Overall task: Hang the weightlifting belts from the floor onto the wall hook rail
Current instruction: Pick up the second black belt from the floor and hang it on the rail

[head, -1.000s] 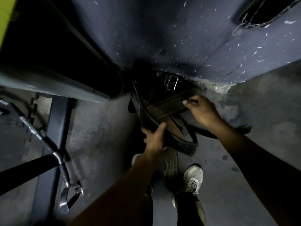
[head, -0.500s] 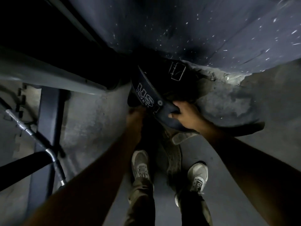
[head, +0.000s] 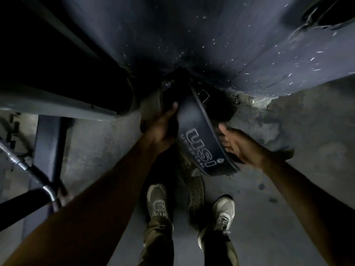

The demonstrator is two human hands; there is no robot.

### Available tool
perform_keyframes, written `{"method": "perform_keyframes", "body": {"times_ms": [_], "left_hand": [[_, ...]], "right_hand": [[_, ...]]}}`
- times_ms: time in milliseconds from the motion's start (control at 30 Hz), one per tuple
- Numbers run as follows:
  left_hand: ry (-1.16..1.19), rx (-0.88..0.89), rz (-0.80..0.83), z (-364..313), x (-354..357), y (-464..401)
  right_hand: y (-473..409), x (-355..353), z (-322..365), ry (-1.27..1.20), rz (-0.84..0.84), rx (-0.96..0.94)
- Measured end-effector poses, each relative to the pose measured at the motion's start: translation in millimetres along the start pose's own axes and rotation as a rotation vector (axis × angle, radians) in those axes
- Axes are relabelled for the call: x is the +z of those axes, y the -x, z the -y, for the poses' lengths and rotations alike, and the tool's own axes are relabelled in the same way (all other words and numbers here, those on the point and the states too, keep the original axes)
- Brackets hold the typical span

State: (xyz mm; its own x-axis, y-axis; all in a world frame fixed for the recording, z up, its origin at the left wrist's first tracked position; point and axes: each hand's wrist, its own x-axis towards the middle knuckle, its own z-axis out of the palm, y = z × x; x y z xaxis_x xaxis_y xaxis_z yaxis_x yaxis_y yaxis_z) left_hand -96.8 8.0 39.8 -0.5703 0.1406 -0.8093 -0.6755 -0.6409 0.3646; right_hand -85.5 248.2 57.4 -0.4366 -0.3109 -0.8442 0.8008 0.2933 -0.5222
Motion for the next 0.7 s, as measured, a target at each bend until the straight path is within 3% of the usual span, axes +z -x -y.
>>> {"method": "perform_keyframes", "body": {"times_ms": [167,367,433,567,700], "left_hand": [[-0.138,0.046,0.126,61.0,25.6,55.9],[-0.339,-0.087,0.146,91.0,23.3,94.1],[-0.275,-0.156,0.13,80.1,21.5,91.1],[0.102,-0.171,0.062,38.5,23.7,76.5],[0.194,-0.093,-0.01,-6.2,43.8,74.4]], "right_hand": [[-18.6,16.1,77.4,-0.245,-0.037,0.001],[-5.9,22.0,102.0,0.024,-0.086,0.134],[5.7,26.3,93.5,0.059,-0.15,0.088],[54.5,38.5,65.1,0.185,-0.045,-0.066],[102.5,43.9,35.4,0.229,0.04,-0.123]]}}
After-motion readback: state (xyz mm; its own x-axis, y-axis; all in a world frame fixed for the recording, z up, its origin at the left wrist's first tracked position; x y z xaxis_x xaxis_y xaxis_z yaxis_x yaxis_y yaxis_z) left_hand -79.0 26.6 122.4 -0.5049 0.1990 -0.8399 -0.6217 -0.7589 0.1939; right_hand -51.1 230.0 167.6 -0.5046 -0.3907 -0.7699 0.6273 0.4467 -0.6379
